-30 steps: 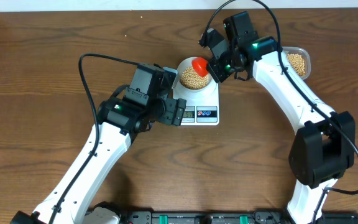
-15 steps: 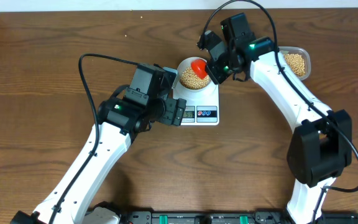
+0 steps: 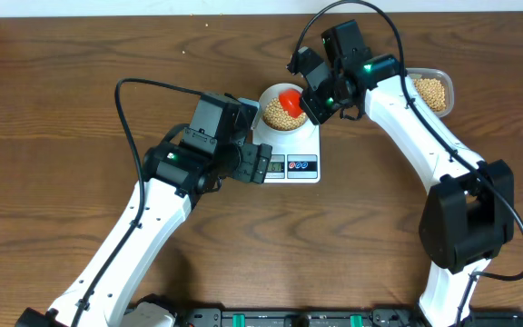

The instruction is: Scoop item into bowl and weigh 50g on scale

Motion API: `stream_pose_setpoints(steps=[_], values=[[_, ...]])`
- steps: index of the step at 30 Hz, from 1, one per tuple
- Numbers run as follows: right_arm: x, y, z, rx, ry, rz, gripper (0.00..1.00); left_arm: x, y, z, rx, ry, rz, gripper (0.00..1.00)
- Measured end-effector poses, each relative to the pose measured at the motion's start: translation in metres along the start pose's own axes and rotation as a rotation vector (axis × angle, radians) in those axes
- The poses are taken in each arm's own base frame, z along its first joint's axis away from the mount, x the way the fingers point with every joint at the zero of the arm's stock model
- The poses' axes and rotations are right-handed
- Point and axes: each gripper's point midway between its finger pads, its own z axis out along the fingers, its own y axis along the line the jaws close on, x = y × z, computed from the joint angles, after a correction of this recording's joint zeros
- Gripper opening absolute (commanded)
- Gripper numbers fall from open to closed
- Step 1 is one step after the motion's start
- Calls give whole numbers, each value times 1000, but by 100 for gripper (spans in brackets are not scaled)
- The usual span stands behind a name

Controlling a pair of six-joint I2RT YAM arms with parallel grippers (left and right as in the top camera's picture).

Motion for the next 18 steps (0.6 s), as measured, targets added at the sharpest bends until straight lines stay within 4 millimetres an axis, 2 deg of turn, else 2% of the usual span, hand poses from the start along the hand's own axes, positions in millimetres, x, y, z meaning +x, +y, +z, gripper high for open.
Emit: stream_pose_setpoints(steps=[18], values=[[-5,8,0,-47,-22,-3,1,0,0,0,0,0,0,88]])
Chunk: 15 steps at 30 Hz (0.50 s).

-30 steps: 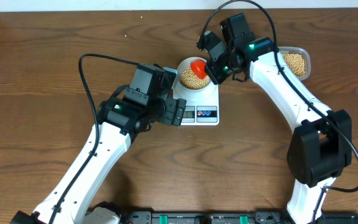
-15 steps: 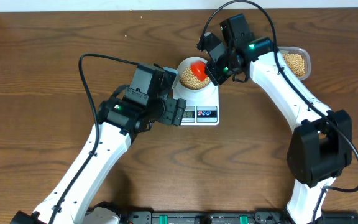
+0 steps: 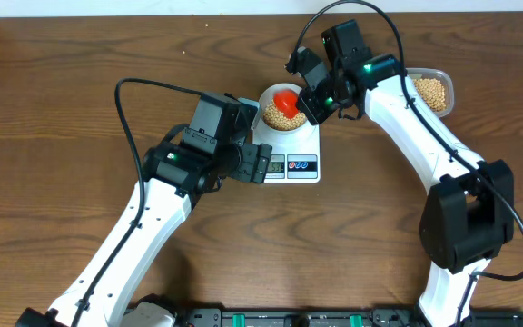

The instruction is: Scoop item into bowl and weigh 50g on scale

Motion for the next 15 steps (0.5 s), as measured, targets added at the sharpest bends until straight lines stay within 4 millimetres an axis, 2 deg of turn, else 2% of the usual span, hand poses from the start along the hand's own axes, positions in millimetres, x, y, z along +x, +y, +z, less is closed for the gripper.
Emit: stream_pose_setpoints(steps=[15], values=[[-3,7,0,-43,-15,16,1,0,0,0,0,0,0,88]])
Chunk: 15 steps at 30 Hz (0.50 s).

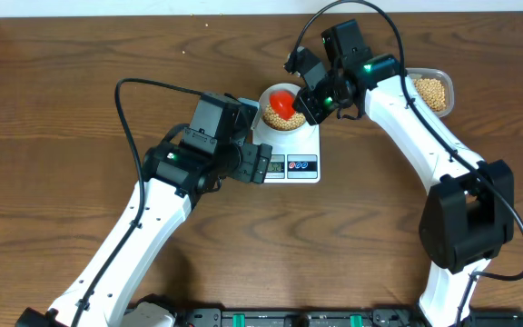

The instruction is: Scoop item into bowl and weigh 50g on scale

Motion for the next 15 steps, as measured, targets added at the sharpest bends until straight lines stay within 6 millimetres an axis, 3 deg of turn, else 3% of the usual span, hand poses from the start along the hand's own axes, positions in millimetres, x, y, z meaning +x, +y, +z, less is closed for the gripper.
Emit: stream_pose_setpoints(steps=[15], values=[[1,-2,0,12,3,26,1,0,0,0,0,0,0,88]])
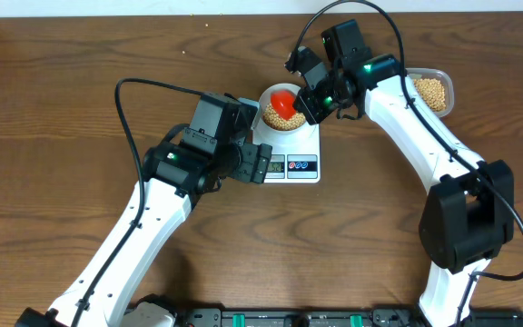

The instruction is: Scoop item into bowl and weigh 50g on scale

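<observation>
A white bowl [271,115] of tan beans stands on the white scale [302,145], whose display faces the front. A red scoop [284,102] lies over the beans near the bowl's middle. My right gripper [309,98] is shut on the scoop's handle at the bowl's right rim. My left gripper [261,163] sits at the scale's left front corner; its fingers look spread, with nothing held between them.
A clear tub of the same beans [432,92] stands at the far right, behind my right arm. Black cables loop over both arms. The wooden table's back edge lies just beyond the bowl.
The red scoop was held over the right part of the bowl. At the following moments it stood a little further left and lower, over the bowl's middle, where it stays. My left arm kept still beside the scale throughout.
</observation>
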Motion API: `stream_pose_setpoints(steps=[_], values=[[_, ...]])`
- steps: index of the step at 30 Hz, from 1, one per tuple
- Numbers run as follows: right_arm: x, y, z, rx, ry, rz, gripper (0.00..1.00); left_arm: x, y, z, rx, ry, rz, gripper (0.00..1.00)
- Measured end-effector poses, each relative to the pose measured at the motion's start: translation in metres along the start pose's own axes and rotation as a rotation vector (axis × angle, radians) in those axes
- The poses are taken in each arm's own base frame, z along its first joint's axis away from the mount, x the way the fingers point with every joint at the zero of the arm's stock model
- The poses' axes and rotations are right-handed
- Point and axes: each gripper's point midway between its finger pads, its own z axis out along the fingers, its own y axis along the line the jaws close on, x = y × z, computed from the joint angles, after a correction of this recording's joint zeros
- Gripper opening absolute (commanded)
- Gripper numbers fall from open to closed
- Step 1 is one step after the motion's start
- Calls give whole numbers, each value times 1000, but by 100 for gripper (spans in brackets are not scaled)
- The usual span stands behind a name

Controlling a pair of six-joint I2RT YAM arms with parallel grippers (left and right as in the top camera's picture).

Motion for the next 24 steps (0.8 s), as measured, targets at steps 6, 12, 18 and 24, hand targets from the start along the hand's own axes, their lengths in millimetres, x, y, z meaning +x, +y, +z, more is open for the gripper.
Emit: stream_pose_setpoints(steps=[6,12,18,24], values=[[-1,-7,0,46,0,-3,1,0,0,0,0,0,0,88],[-7,-16,0,96,-19,-14,1,0,0,0,0,0,0,88],[-6,-16,0,108,-11,-17,1,0,0,0,0,0,0,88],[-4,-14,2,107,-6,-20,1,0,0,0,0,0,0,88]])
